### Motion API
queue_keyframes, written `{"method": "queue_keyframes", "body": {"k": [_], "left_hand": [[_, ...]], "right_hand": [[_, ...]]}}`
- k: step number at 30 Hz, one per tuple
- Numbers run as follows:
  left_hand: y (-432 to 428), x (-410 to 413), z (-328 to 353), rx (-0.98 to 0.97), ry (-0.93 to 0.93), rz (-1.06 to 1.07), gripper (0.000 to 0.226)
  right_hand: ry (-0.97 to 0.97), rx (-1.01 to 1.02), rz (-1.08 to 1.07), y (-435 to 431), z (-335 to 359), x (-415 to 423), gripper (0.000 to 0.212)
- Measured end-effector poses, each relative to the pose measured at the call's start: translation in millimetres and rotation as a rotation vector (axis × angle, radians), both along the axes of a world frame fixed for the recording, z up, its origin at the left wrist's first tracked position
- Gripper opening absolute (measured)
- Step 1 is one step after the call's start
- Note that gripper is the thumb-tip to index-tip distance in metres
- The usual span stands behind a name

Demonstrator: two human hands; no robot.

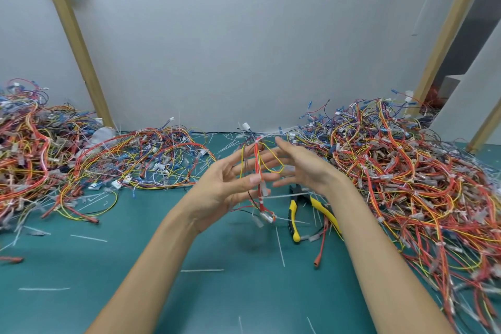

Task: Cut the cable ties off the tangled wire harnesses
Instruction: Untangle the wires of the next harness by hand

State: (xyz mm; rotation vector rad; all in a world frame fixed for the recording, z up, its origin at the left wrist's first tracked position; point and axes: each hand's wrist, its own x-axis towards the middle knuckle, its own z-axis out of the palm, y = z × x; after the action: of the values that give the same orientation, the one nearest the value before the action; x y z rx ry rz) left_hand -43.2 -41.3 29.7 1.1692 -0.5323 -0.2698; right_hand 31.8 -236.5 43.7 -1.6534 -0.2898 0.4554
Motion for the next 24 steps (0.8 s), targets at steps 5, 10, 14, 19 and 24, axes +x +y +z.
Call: {"method": "queue_keyframes", "body": {"k": [5,10,14,19,24], "left_hand": [[-2.2,16.9,7.5,-0.084,0.03,0.061,0.053],[-5.6,26.7,-13.1,-0.226,0.141,0.239,0.058],[1.2,29.2,-35.8,-0.311,0.233,0.416,0.043],[6.9,29.1,-47.2,-0.326,0.266,0.435,0.04],[9.5,27.6,-48.8,-0.307,0.265,0.404,0.044]], "right_hand": [[0.016,0.147,0.046,-2.4,-14.9,-26.1,0.048],[0.151,0.286,0.143,-4.4,-51.9,-53.6,0.05],[0.235,0.302,0.263,-5.6,-52.8,-62.3,0.055],[0.22,0.297,0.288,3.4,-57.3,-71.3,0.035],[0.258,0.291,0.309,5.6,-66.0,-73.7,0.039]]}}
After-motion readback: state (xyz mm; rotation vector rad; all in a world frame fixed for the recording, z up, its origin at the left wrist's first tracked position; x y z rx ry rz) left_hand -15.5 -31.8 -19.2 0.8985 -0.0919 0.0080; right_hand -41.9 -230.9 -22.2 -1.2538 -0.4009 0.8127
